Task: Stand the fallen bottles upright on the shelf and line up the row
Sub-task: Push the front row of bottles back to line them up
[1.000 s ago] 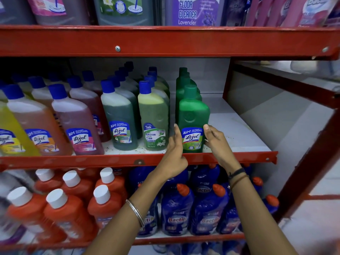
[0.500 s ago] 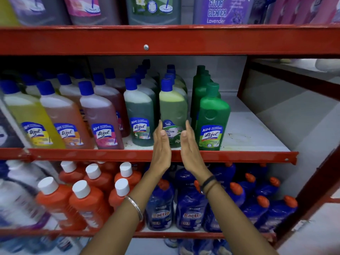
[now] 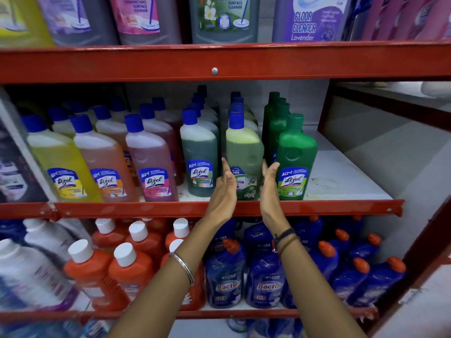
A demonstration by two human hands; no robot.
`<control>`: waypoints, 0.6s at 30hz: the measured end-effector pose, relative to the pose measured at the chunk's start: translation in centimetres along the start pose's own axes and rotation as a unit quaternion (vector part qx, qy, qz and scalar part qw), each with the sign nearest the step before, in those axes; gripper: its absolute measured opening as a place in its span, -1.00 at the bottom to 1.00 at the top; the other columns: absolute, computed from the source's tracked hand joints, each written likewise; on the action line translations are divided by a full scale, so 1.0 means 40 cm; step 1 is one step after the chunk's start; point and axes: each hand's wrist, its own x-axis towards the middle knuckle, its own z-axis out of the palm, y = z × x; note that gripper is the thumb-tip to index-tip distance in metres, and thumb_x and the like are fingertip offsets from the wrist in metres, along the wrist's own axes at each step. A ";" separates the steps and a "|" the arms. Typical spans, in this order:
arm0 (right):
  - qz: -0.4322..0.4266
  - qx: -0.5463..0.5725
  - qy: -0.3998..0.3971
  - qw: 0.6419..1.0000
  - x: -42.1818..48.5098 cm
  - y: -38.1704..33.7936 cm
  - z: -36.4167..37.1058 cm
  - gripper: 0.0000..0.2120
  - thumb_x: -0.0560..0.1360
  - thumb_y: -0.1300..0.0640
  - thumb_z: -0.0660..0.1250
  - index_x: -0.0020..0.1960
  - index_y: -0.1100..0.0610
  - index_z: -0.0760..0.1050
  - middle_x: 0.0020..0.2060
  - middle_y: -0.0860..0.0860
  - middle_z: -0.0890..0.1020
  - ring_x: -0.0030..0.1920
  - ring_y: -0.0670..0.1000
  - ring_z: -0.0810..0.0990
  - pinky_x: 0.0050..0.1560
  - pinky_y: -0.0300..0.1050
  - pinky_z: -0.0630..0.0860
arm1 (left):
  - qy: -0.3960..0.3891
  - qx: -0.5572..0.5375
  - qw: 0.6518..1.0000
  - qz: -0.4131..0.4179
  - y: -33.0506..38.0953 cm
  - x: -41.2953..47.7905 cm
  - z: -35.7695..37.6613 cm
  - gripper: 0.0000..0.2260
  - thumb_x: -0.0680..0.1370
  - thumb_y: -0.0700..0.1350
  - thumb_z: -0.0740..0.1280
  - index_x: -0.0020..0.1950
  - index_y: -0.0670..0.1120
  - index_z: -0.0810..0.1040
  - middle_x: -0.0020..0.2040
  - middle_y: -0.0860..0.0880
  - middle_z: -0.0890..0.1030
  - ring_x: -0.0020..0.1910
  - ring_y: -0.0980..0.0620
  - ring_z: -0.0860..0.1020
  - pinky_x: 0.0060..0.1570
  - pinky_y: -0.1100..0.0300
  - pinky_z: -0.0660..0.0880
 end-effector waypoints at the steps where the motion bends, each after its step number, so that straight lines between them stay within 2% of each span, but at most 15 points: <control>1: 0.003 0.001 -0.001 1.000 -0.005 0.001 -0.002 0.17 0.05 -0.68 -0.20 0.51 -0.04 0.01 0.54 -0.05 0.09 0.52 -0.04 0.07 0.53 0.08 0.00 | -0.004 0.005 1.000 0.002 0.003 -0.008 -0.003 -0.06 0.13 0.56 -0.36 0.46 0.20 -0.28 0.54 -0.12 0.05 0.48 -0.04 0.14 0.28 0.15 0.09; 4: 0.003 0.005 0.004 1.000 -0.015 0.000 -0.007 0.19 0.04 -0.68 -0.17 0.51 -0.02 0.04 0.54 -0.05 0.11 0.51 -0.06 0.10 0.53 0.10 0.03 | -0.015 0.019 1.000 0.002 0.009 -0.030 -0.007 -0.06 0.14 0.54 -0.36 0.46 0.17 -0.28 0.52 -0.13 0.12 0.44 -0.03 0.19 0.21 0.21 0.09; 6: 0.005 -0.002 0.002 1.000 -0.022 -0.007 -0.003 0.21 0.03 -0.68 -0.16 0.51 -0.02 0.03 0.53 -0.08 0.11 0.51 -0.08 0.10 0.53 0.06 0.03 | -0.023 0.032 0.999 0.001 0.011 -0.038 -0.011 -0.09 0.15 0.51 -0.37 0.45 0.18 -0.30 0.51 -0.14 0.14 0.44 -0.07 0.22 0.21 0.17 0.15; 8: 0.005 0.000 0.000 1.000 -0.029 -0.014 0.006 0.19 0.04 -0.68 -0.17 0.51 -0.02 0.01 0.48 -0.16 0.14 0.46 -0.12 0.14 0.49 -0.06 0.04 | -0.034 0.033 0.999 -0.001 0.014 -0.040 -0.021 -0.12 0.18 0.51 -0.36 0.44 0.19 -0.31 0.52 -0.14 0.14 0.46 -0.08 0.19 0.29 0.08 0.18; 10: -0.009 -0.009 0.033 0.999 -0.045 -0.013 0.027 0.08 0.16 -0.61 -0.19 0.50 0.00 0.04 0.42 -0.14 0.21 0.42 -0.13 0.17 0.44 -0.12 0.07 | -0.036 0.017 0.999 0.006 0.013 -0.046 -0.028 -0.17 0.26 0.47 -0.31 0.48 0.16 -0.21 0.54 -0.09 0.11 0.50 -0.04 0.11 0.36 0.11 0.08; 12: -0.062 -0.049 0.129 0.989 -0.080 0.004 0.062 -0.17 0.41 -0.44 -0.16 0.47 0.08 0.16 0.42 0.01 0.28 0.41 -0.10 0.20 0.43 -0.19 0.09 | 0.031 -0.019 0.999 0.011 0.004 -0.058 -0.040 -0.25 0.38 0.42 -0.24 0.49 0.09 0.02 0.53 -0.07 0.17 0.50 -0.03 0.13 0.44 0.09 0.02; 14: -0.148 -0.091 0.196 0.965 -0.129 0.027 0.106 -0.35 0.51 -0.31 -0.13 0.36 0.10 0.32 0.29 0.01 0.37 0.29 -0.12 0.30 0.33 -0.35 0.16 | 0.137 -0.049 0.989 0.035 -0.009 -0.074 -0.058 -0.31 0.45 0.37 -0.16 0.46 0.03 0.16 0.48 -0.07 0.23 0.47 0.00 0.18 0.44 0.11 0.09; 16: -0.199 -0.099 0.138 0.965 -0.156 0.050 0.161 -0.33 0.49 -0.35 -0.16 0.31 0.08 0.36 0.24 -0.03 0.40 0.27 -0.15 0.35 0.34 -0.28 0.21 | 0.185 -0.048 0.981 0.042 -0.018 -0.074 -0.088 -0.37 0.49 0.27 -0.12 0.48 -0.01 0.08 0.49 -0.10 0.13 0.47 0.03 0.12 0.36 0.29 0.01; 18: -0.160 -0.096 0.048 0.981 -0.148 0.057 0.207 -0.16 0.37 -0.48 -0.22 0.39 0.04 0.27 0.36 -0.05 0.34 0.38 -0.21 0.25 0.43 -0.25 0.12 | 0.157 -0.041 0.987 0.005 -0.029 -0.056 -0.114 -0.45 0.57 0.19 -0.11 0.50 -0.02 -0.08 0.54 -0.10 -0.04 0.51 0.02 -0.06 0.30 0.31 -0.15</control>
